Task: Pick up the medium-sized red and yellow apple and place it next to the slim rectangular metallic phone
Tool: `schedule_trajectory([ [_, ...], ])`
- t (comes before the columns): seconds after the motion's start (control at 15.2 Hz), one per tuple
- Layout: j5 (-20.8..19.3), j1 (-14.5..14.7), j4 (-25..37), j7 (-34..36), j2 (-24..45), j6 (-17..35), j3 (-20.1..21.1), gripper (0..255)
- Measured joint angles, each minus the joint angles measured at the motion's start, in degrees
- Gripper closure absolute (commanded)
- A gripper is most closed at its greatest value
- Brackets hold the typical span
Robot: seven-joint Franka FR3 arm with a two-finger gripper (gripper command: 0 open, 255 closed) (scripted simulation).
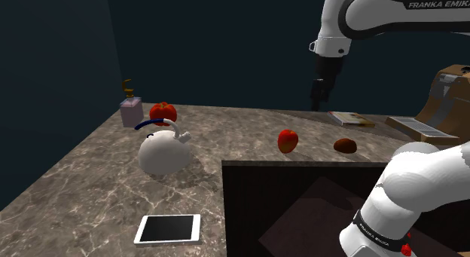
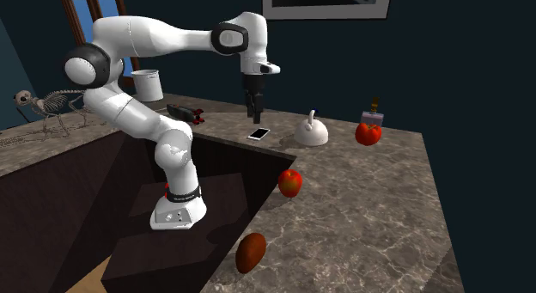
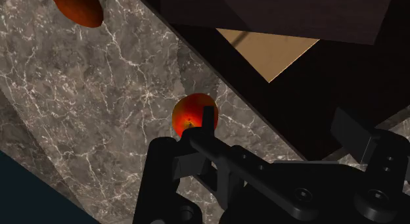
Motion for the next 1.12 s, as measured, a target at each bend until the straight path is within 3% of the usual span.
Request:
schedule_trajectory([
  [0.13, -0.1, -0.1, -0.3, -0.4, 0.5, 0.8, -0.5, 0],
  [0.4, -0.6, -0.7, -2.0, -3.7, 5.0, 7.7, -4.4, 0],
  [0.73, -0.5, -1.3, -1.7, -9.3, 13.5, 16.7, -10.1, 0],
  [1.12, 2.7, -0.7, 0.8, -16.2, 25.1, 26.0, -15.8, 0],
])
